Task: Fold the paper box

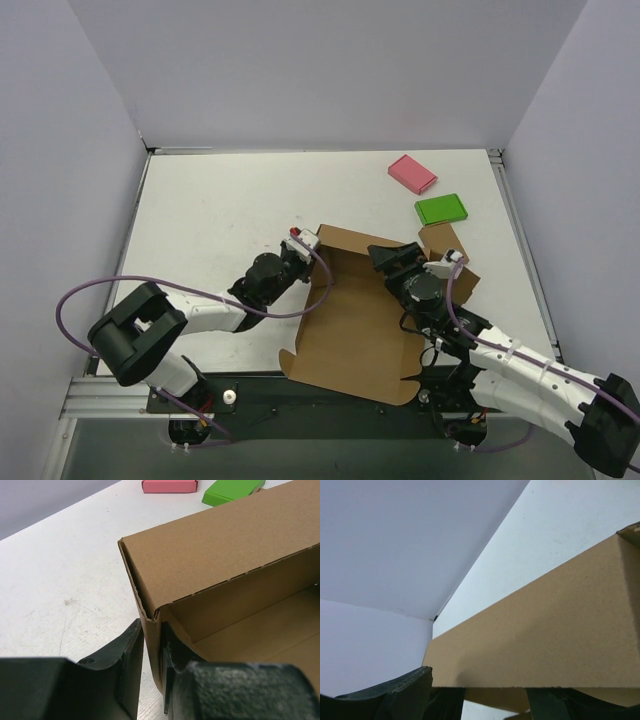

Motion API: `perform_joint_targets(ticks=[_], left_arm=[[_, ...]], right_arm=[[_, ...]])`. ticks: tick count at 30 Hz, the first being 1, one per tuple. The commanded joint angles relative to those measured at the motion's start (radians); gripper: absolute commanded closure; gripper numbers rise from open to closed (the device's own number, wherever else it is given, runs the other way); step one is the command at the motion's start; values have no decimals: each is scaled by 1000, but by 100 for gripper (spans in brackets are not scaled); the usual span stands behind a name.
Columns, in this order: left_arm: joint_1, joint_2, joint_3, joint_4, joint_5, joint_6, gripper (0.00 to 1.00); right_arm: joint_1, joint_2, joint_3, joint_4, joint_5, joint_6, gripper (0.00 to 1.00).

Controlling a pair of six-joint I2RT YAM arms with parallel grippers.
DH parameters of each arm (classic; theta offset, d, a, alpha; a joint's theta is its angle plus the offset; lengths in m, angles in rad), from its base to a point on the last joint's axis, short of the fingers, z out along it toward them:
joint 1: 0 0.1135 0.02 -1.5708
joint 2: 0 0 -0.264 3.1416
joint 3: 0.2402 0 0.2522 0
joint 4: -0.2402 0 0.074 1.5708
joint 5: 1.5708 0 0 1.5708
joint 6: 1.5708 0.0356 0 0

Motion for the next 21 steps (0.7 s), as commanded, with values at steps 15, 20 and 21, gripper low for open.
perform_joint_targets(ticks=[15, 20, 21], left_arm=[[-33, -2, -64, 127, 46, 7, 49], [-29, 18, -78, 143, 40, -4, 39], [-29, 21, -80, 143, 43, -4, 39]], right_arm=[[-17, 74, -49, 188, 80, 82, 69], [-17, 77, -44, 188, 67, 82, 70], [-17, 80, -43, 189, 63, 85, 70]])
